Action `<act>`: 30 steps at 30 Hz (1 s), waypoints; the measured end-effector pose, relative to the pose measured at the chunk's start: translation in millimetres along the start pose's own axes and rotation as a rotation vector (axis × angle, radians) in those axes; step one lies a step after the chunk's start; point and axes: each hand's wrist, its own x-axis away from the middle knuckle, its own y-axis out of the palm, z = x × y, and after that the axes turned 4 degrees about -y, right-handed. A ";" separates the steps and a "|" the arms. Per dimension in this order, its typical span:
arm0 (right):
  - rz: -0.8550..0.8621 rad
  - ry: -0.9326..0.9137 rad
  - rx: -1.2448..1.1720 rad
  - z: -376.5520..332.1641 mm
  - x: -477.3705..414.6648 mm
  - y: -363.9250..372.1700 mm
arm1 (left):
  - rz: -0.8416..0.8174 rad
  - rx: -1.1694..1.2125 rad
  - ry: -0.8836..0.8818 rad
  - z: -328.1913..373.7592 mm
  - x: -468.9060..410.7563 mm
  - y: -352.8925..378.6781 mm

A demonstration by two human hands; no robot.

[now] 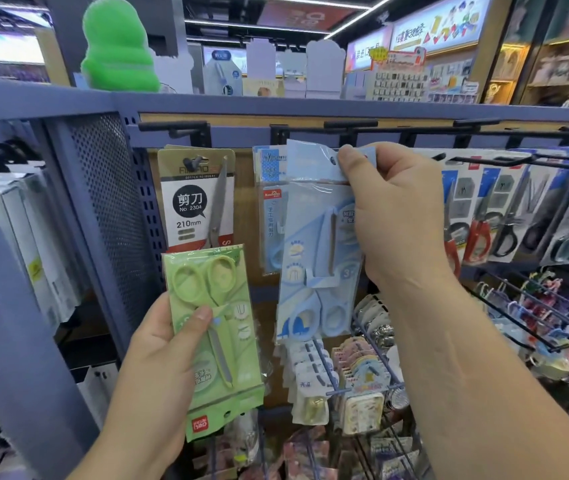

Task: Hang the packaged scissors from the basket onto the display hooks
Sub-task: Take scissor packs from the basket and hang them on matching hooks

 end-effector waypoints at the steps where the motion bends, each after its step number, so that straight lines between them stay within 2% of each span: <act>1: 0.003 -0.002 0.010 -0.7 -0.5 -0.6 | -0.001 0.011 0.003 0.5 -0.3 -1.2; 10: -0.044 -0.033 0.095 4.1 -0.9 1.1 | -0.007 0.073 0.029 11.4 1.7 0.2; 18: -0.113 0.037 0.022 17.3 1.7 -1.3 | 0.084 -0.228 0.224 31.3 -18.2 -7.5; 23: -0.121 0.040 -0.035 17.3 7.9 -3.0 | 0.199 -0.107 0.295 45.1 -23.0 -10.7; 26: -0.152 0.122 -0.164 16.7 14.2 -3.2 | 0.251 -0.018 0.347 46.9 -20.5 -8.5; 30: -0.169 0.193 -0.209 23.1 24.4 -2.2 | 0.271 0.067 0.384 49.6 -17.0 0.9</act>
